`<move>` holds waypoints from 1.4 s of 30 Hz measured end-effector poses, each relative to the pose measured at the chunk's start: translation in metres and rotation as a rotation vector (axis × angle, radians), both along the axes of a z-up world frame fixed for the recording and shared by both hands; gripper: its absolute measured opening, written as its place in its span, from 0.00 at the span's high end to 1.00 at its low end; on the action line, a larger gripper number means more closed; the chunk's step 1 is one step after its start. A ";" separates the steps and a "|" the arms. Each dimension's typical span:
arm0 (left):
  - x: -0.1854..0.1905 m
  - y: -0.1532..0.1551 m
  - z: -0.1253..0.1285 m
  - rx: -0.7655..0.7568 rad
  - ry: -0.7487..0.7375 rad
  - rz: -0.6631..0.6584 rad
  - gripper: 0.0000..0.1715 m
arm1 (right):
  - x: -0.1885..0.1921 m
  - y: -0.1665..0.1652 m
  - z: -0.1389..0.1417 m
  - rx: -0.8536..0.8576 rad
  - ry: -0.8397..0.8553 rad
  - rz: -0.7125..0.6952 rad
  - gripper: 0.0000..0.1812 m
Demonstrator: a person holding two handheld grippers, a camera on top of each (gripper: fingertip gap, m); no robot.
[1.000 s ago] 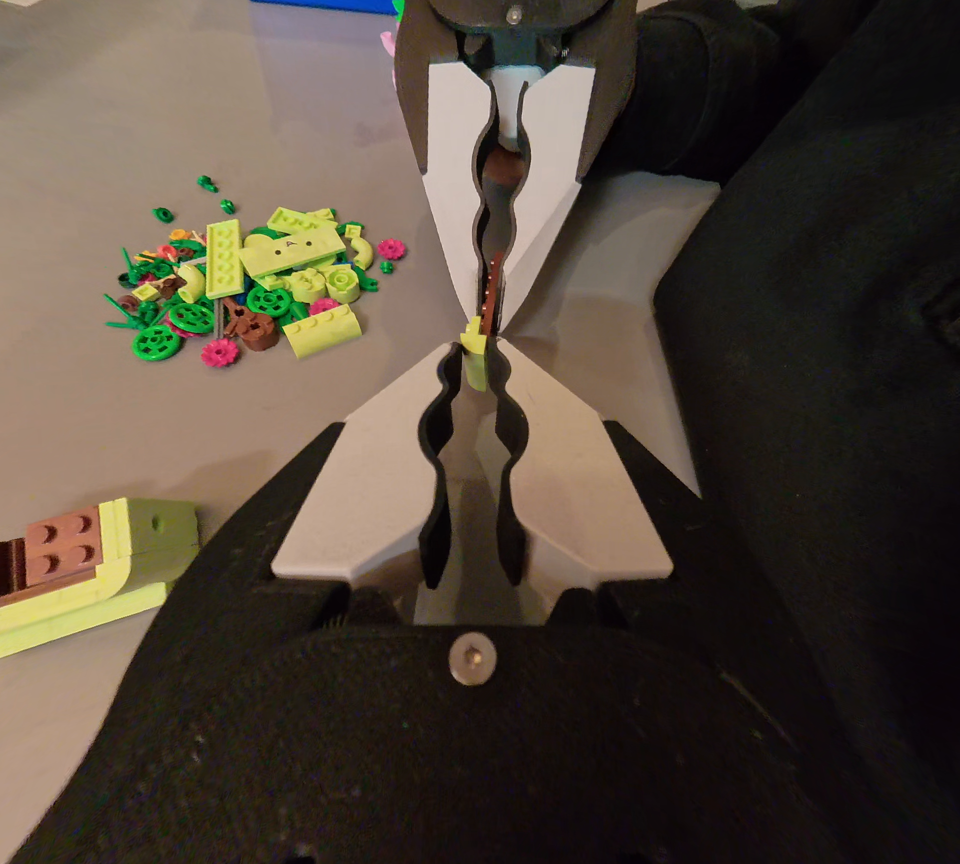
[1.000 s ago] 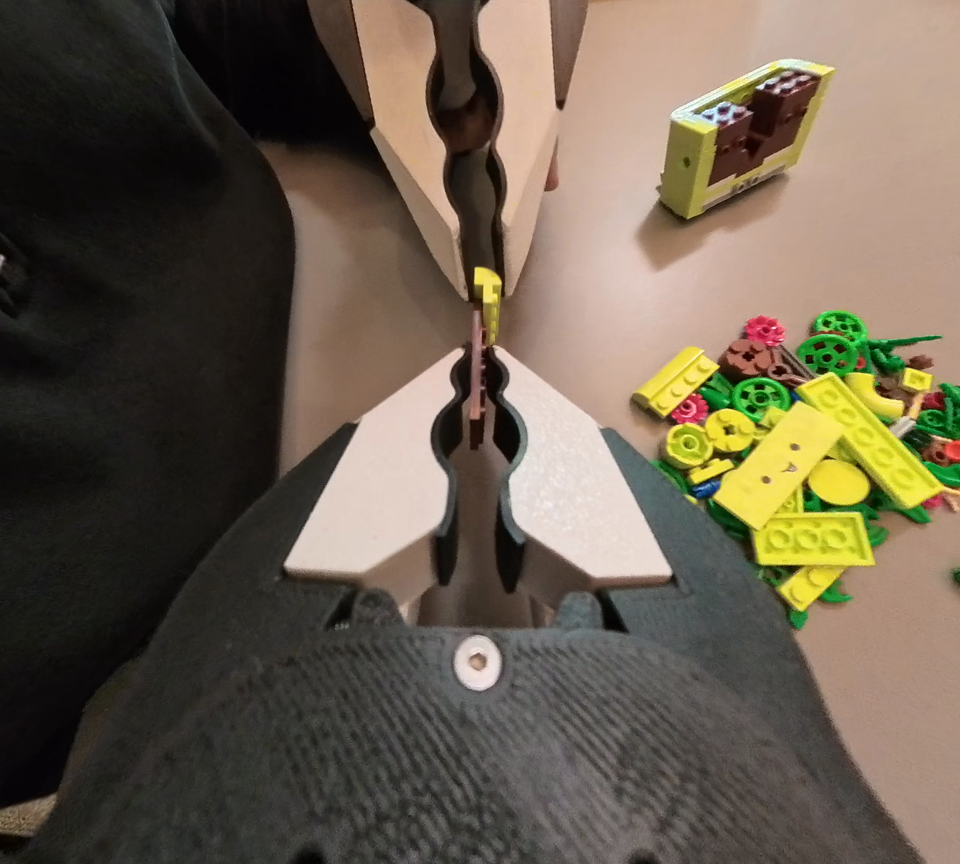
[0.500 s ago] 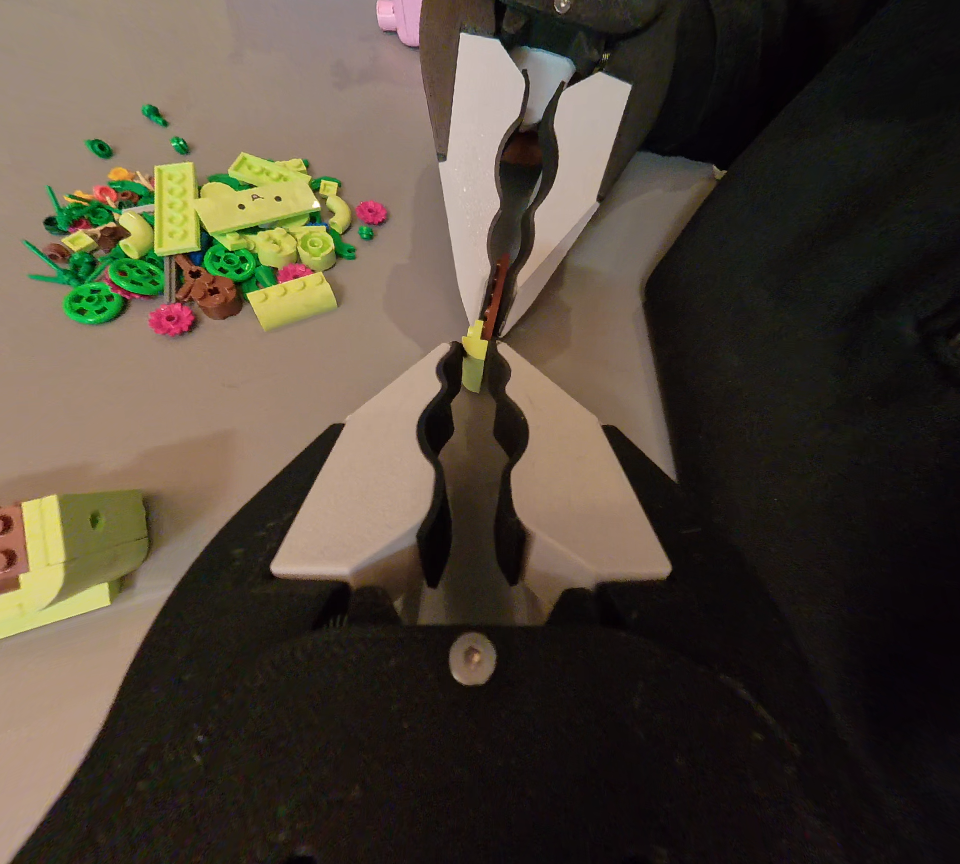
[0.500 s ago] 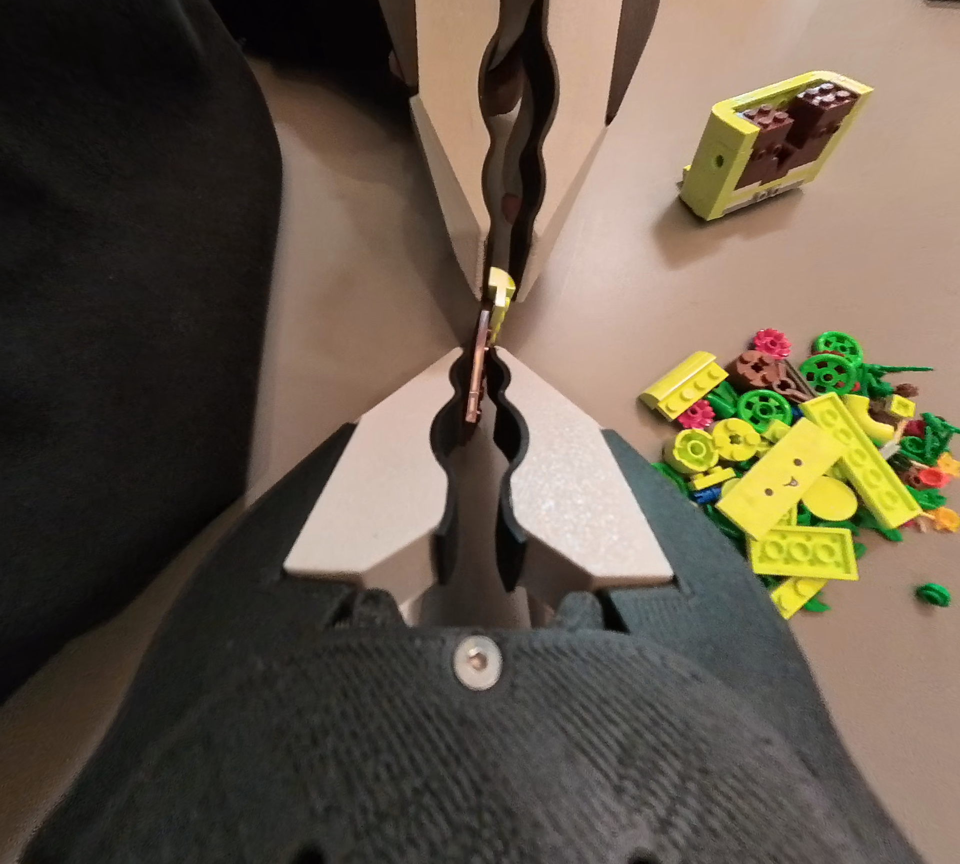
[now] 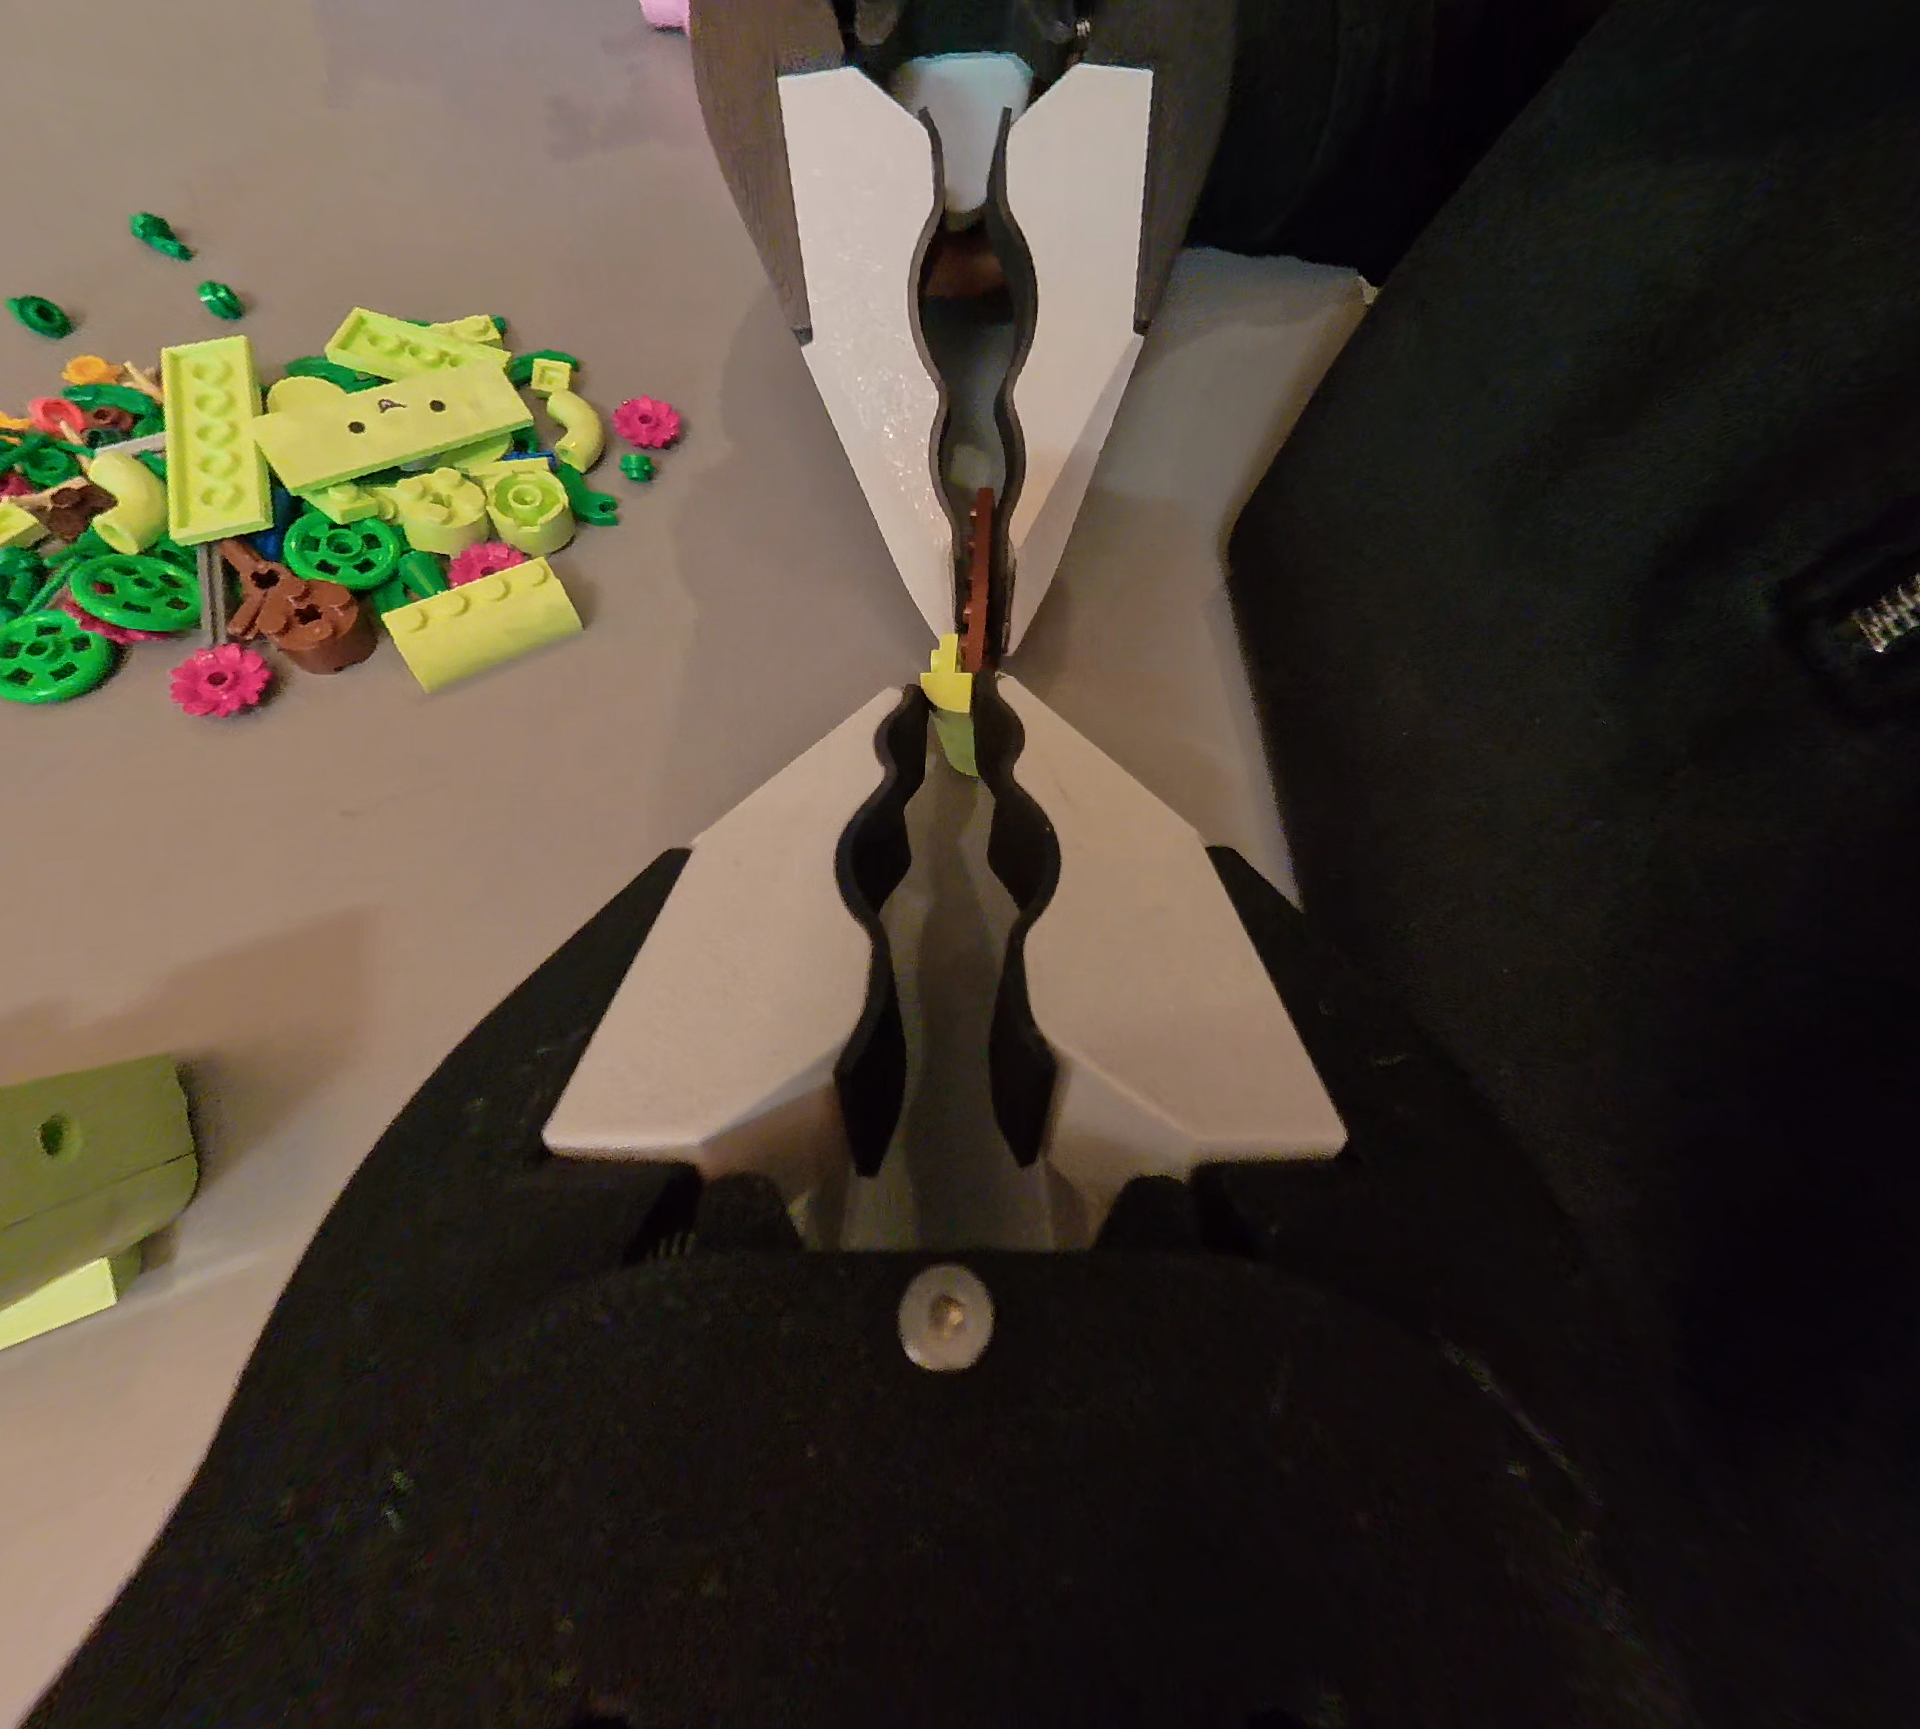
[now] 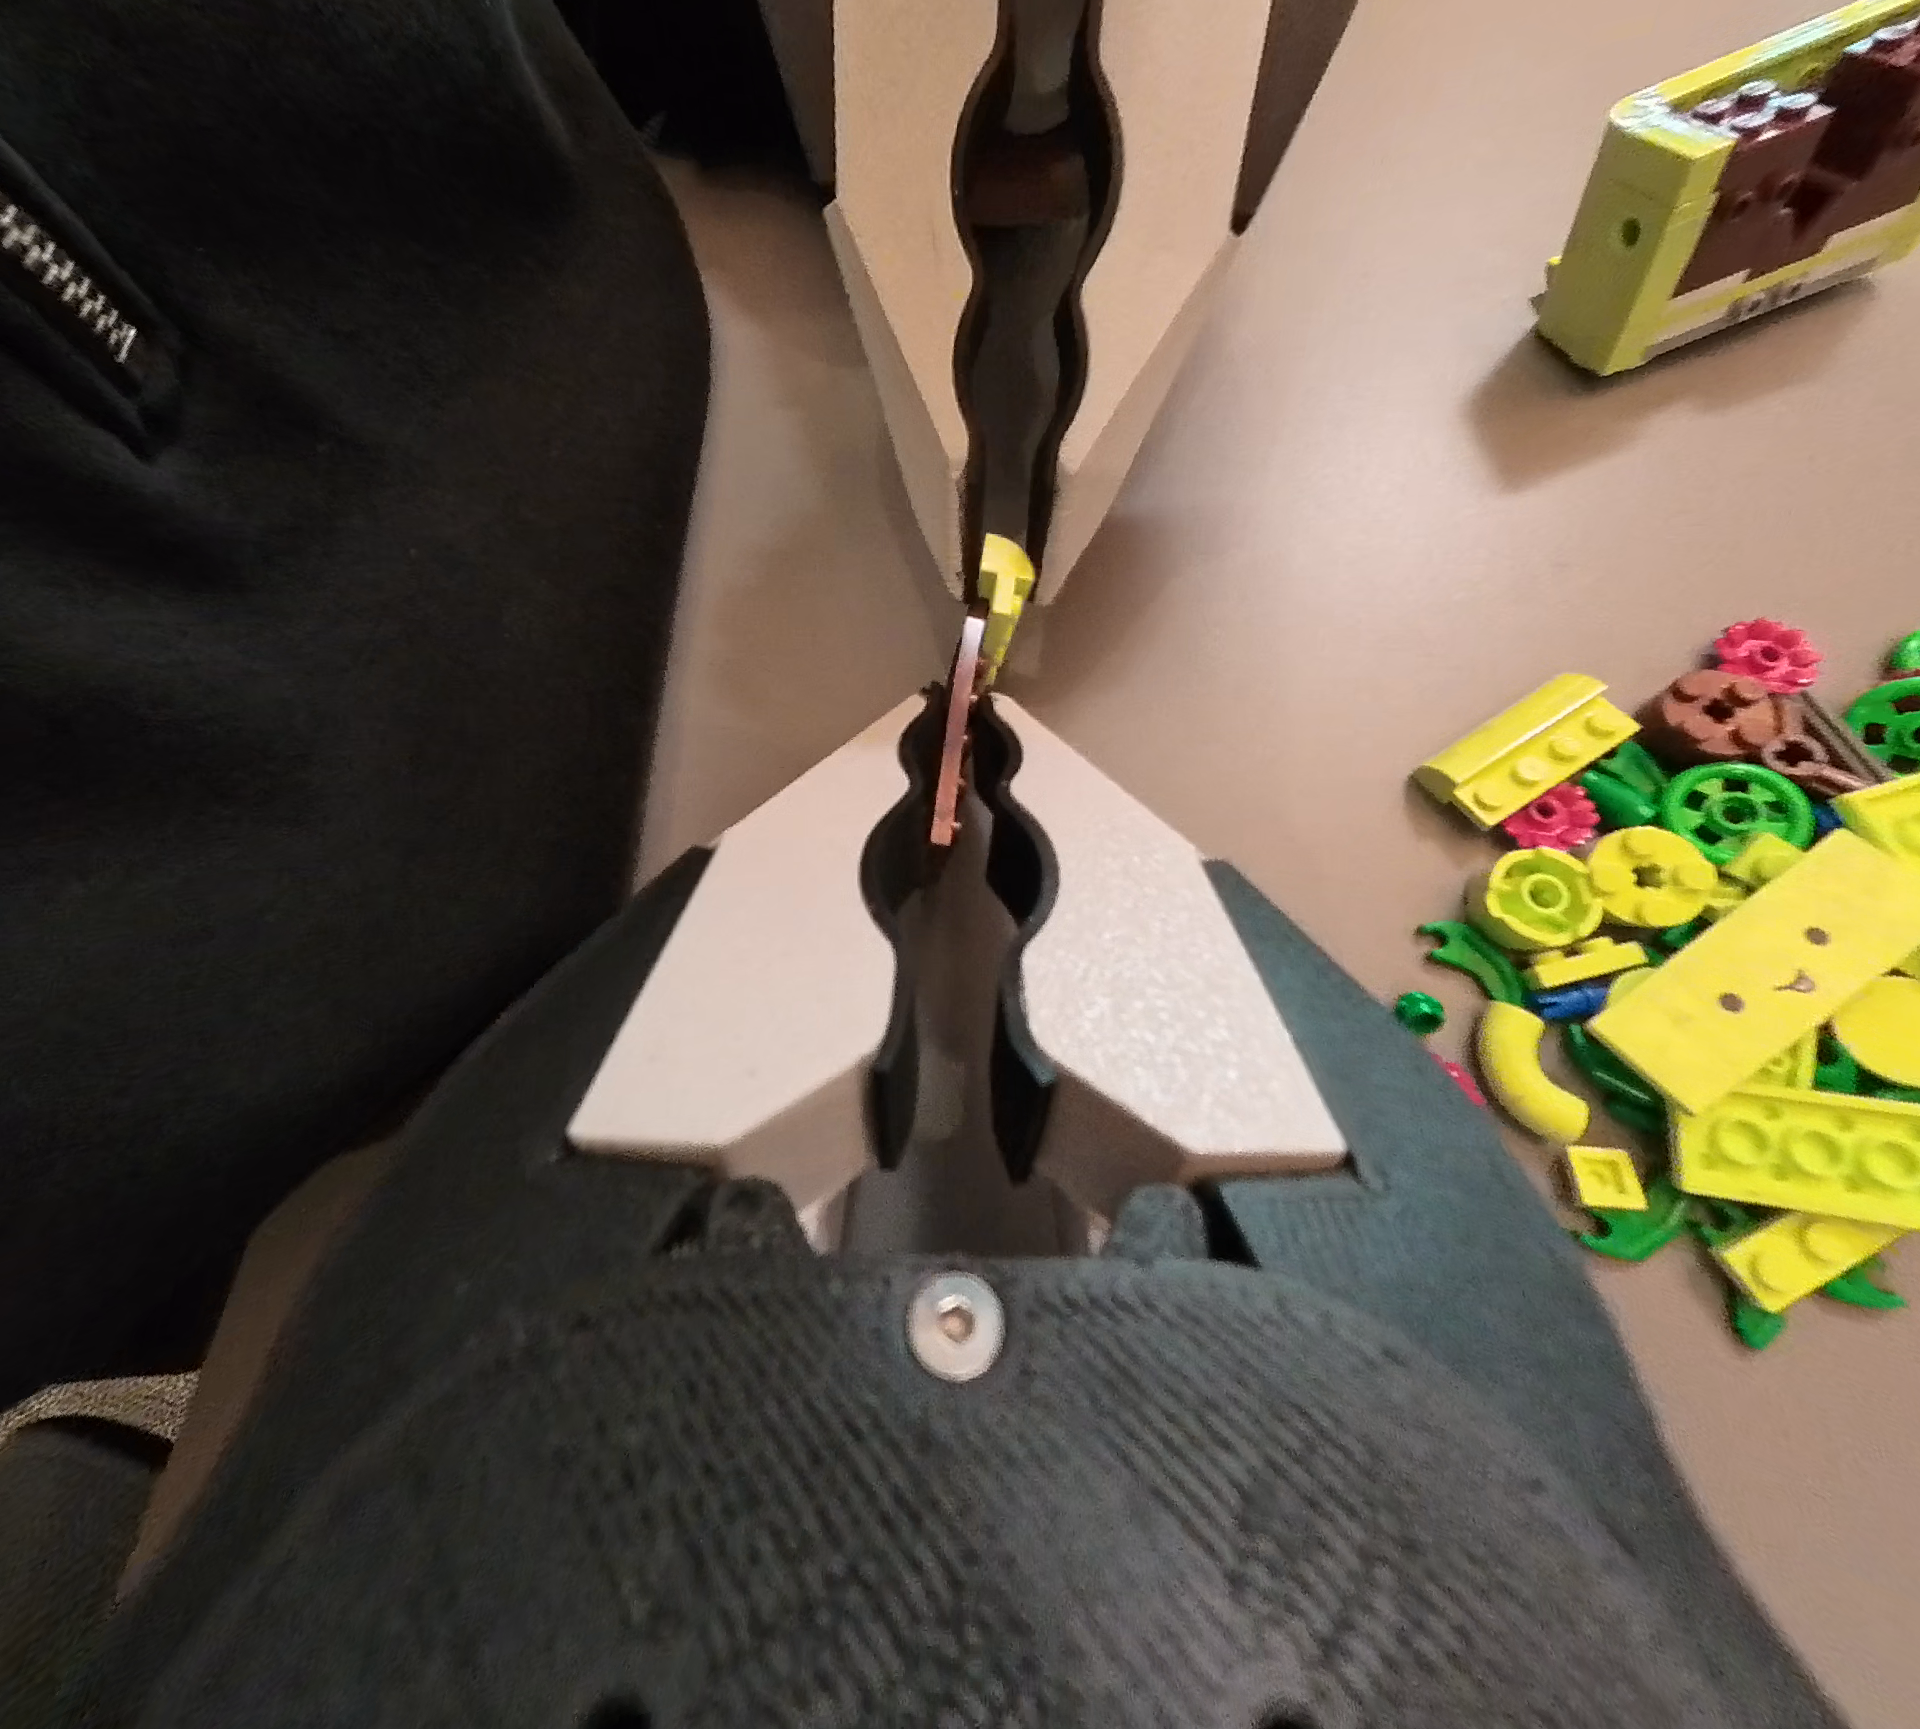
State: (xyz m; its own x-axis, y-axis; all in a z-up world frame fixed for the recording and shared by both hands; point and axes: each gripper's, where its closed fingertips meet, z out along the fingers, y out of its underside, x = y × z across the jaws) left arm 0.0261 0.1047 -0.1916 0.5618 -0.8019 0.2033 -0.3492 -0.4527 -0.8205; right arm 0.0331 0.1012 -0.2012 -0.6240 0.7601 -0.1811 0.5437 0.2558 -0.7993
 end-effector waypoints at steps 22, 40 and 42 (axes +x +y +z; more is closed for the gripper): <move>-0.006 0.006 0.005 0.026 -0.022 0.024 0.97 | -0.013 0.006 -0.009 0.068 -0.010 -0.076 0.94; -0.026 0.022 0.005 0.151 0.085 0.131 0.78 | -0.024 0.051 -0.003 0.518 0.204 -0.200 0.98; -0.027 0.024 0.003 0.149 0.098 0.143 0.78 | -0.026 0.046 -0.006 0.603 0.226 -0.177 0.97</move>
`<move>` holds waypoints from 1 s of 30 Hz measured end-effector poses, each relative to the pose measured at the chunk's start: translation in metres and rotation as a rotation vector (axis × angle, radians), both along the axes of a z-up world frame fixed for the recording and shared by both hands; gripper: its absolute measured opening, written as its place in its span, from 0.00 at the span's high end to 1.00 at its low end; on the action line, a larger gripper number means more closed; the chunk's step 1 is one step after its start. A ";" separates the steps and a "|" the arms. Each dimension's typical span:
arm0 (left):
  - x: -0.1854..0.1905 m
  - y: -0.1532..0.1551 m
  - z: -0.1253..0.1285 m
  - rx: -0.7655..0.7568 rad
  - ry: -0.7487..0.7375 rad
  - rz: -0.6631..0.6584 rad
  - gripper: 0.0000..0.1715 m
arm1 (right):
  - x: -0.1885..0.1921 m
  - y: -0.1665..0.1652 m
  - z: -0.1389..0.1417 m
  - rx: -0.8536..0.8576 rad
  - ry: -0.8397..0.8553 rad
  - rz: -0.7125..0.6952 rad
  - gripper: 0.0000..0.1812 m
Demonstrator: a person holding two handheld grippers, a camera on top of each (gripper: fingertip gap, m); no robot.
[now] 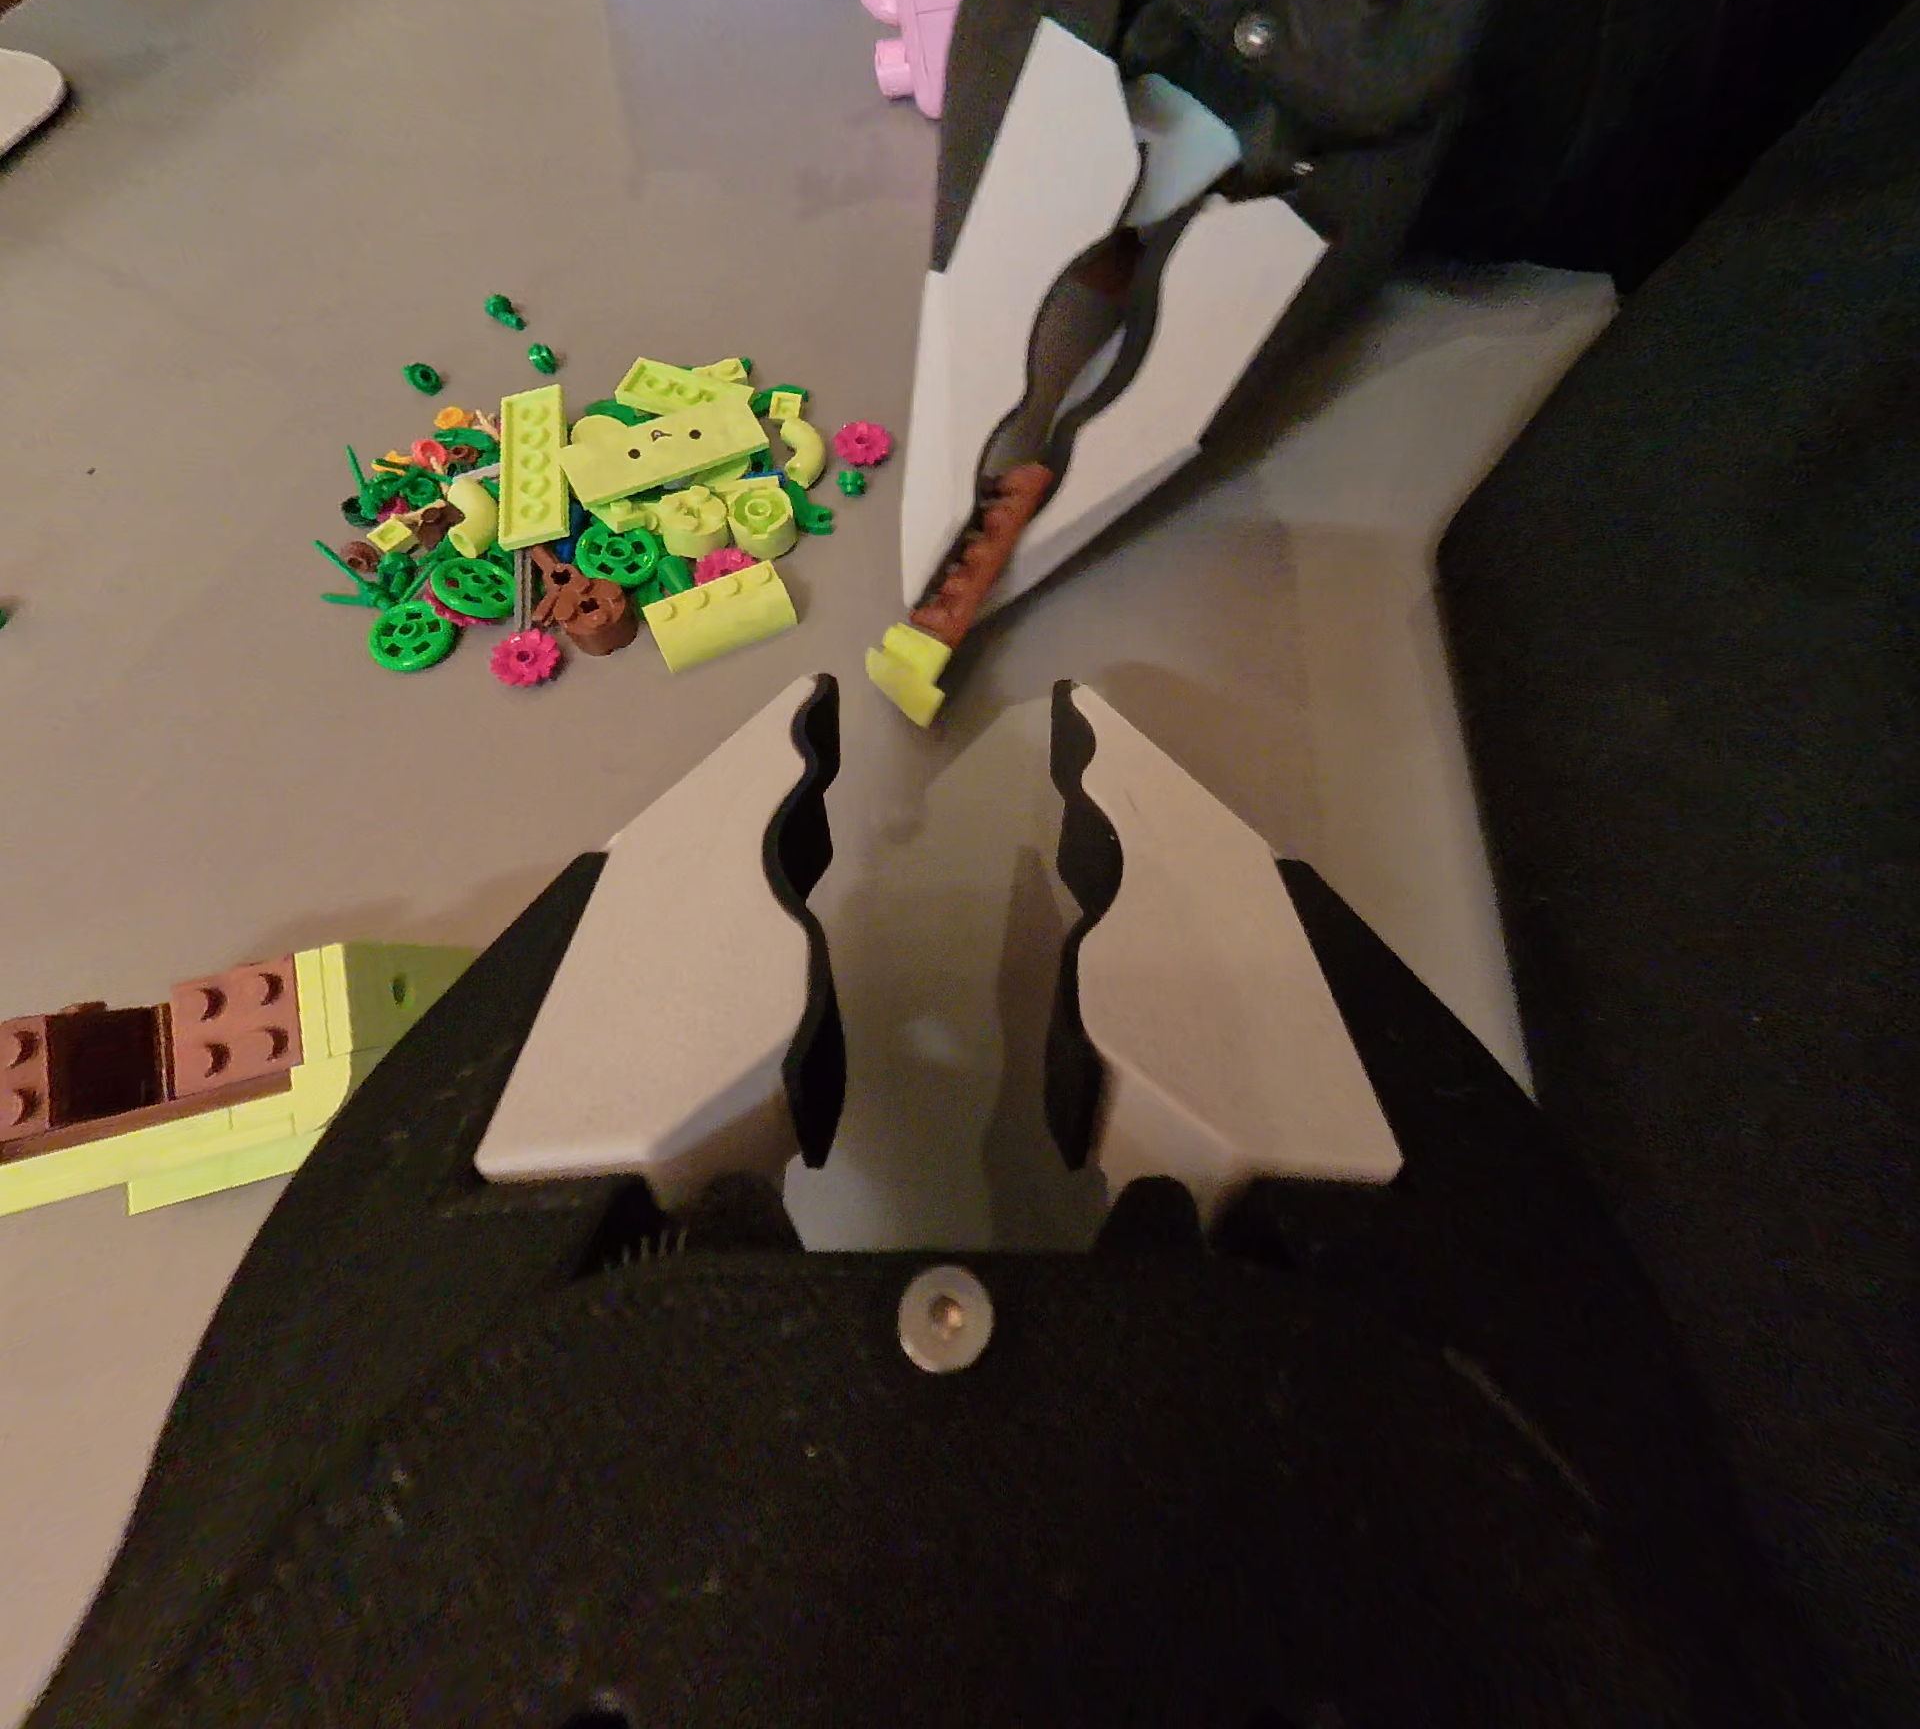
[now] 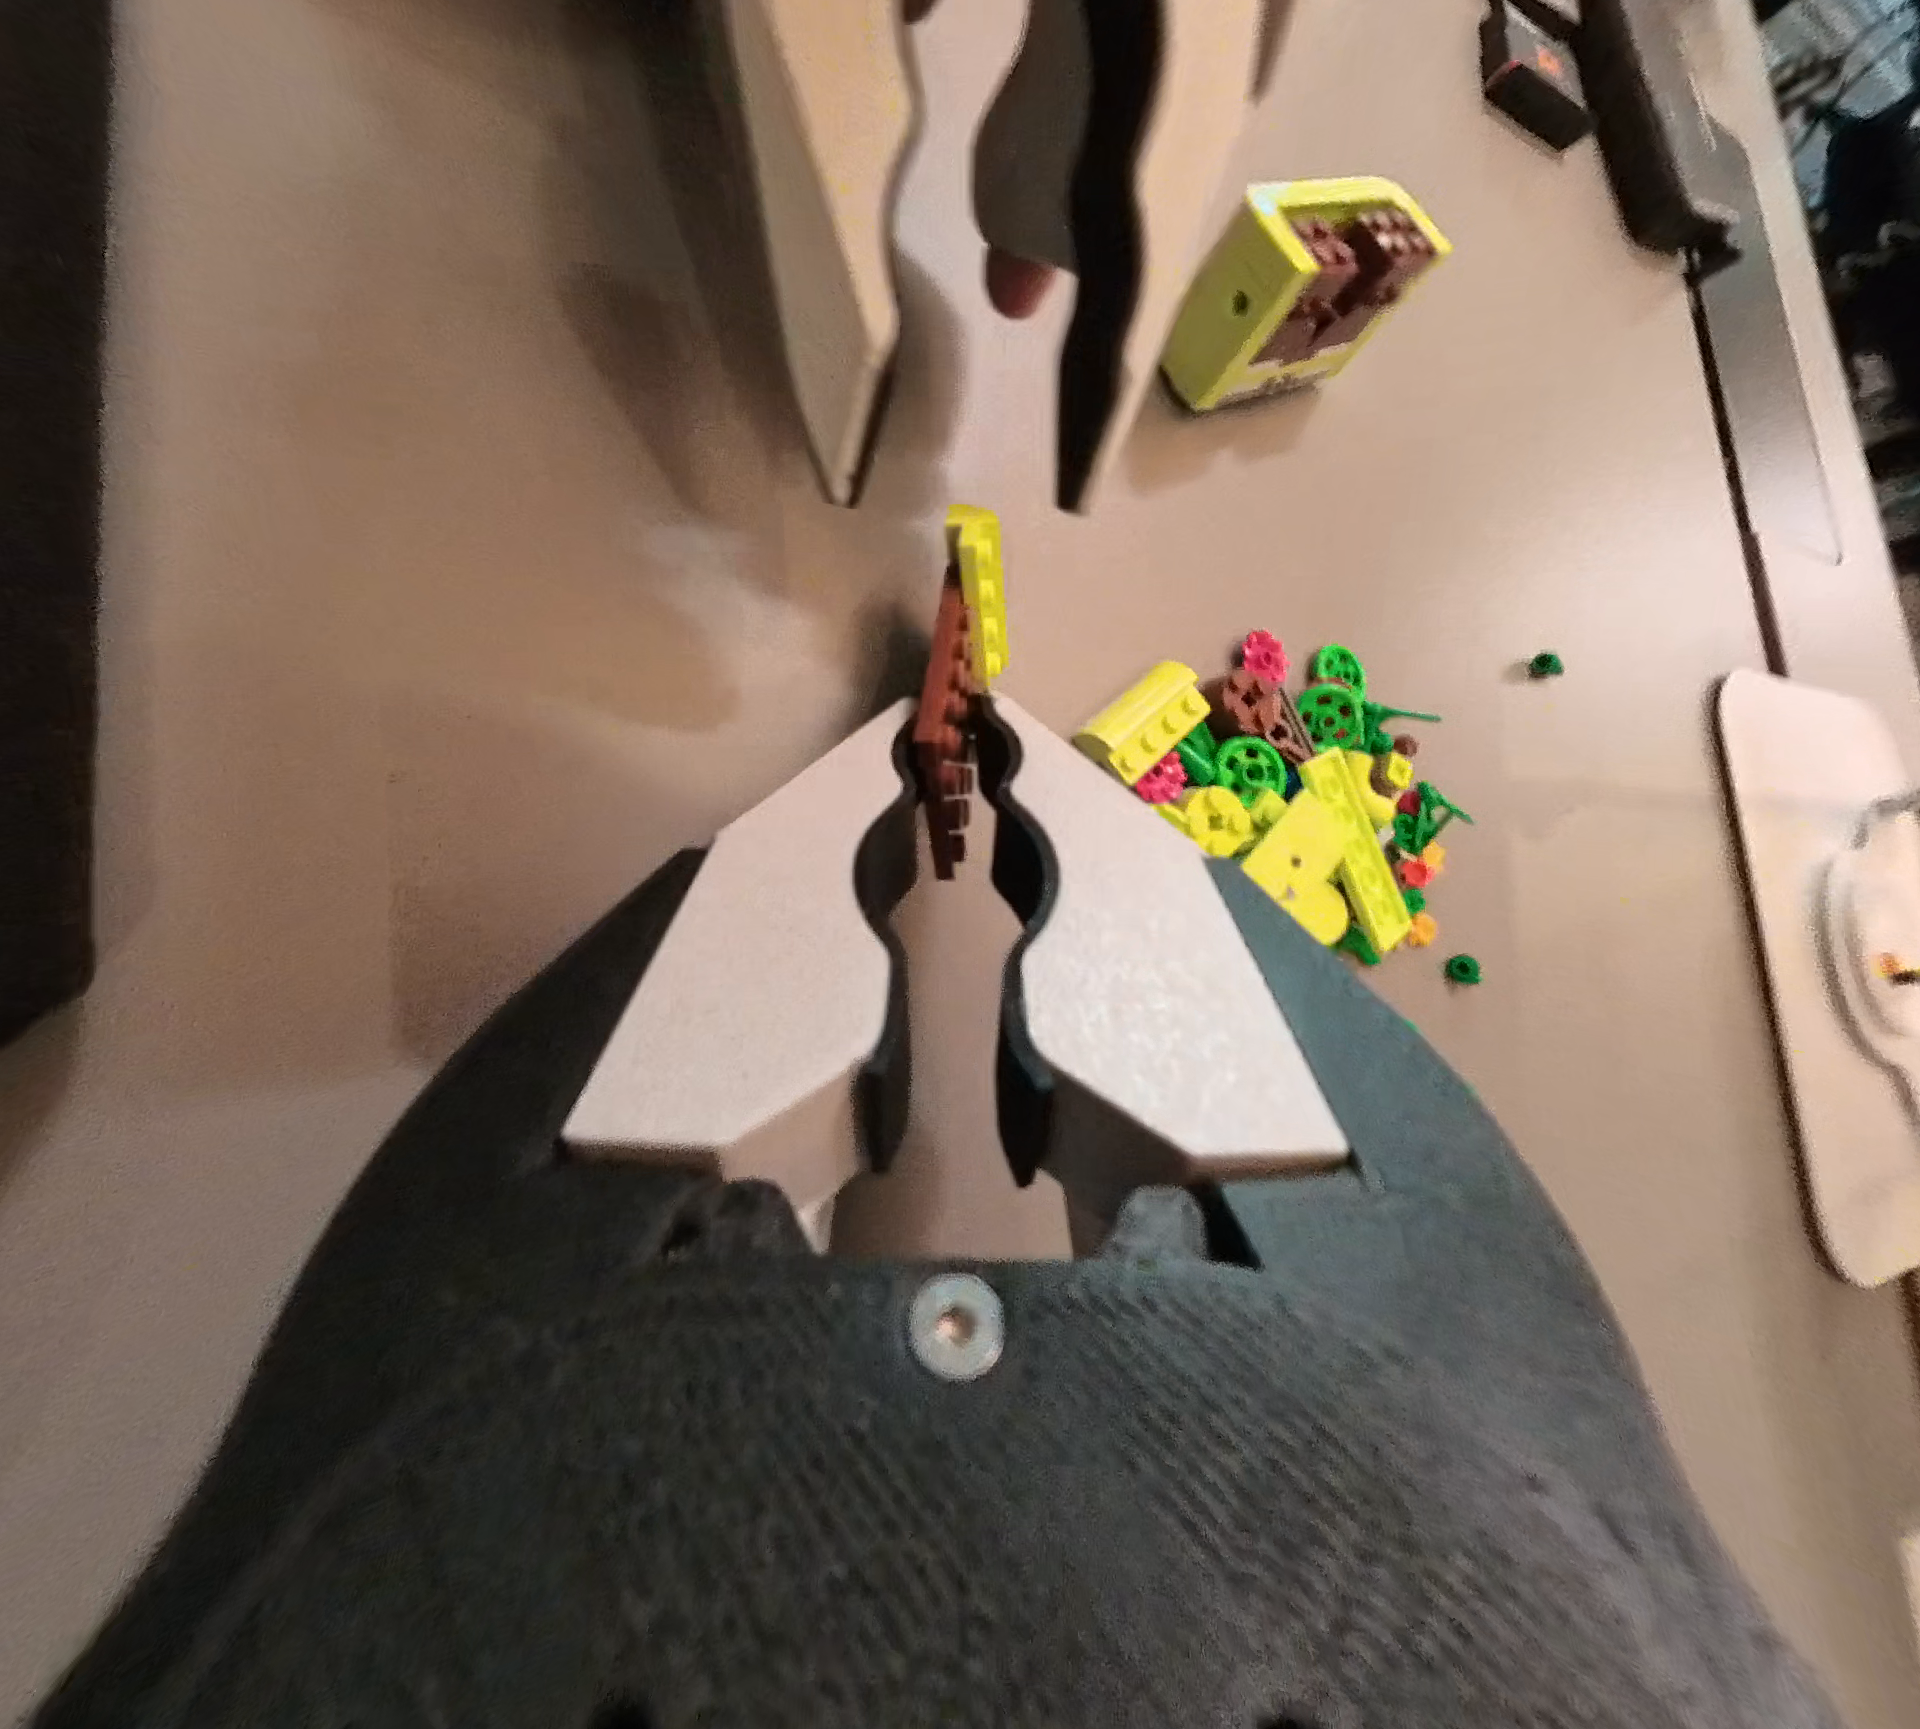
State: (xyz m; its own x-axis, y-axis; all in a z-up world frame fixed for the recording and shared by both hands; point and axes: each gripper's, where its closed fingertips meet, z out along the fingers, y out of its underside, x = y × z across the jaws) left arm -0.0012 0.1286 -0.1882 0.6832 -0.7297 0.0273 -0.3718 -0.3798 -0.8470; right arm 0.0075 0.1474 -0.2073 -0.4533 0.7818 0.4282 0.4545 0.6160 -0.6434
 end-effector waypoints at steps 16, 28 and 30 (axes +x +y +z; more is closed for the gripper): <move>0.002 -0.006 -0.018 -0.036 0.130 -0.029 0.79 | 0.006 -0.015 0.001 -0.237 -0.058 0.047 0.80; -0.001 -0.003 -0.014 -0.039 0.084 -0.004 0.74 | 0.002 -0.011 0.012 -0.334 -0.020 0.018 0.76; -0.002 -0.003 -0.008 -0.026 0.050 0.002 0.68 | -0.003 -0.004 0.021 -0.367 0.028 -0.025 0.68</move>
State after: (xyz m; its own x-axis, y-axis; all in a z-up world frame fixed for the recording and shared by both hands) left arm -0.0031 0.1261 -0.1966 0.6854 -0.7281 0.0118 -0.4132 -0.4021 -0.8171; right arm 0.0048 0.1431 -0.1867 -0.4242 0.8963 0.1290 0.4453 0.3305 -0.8321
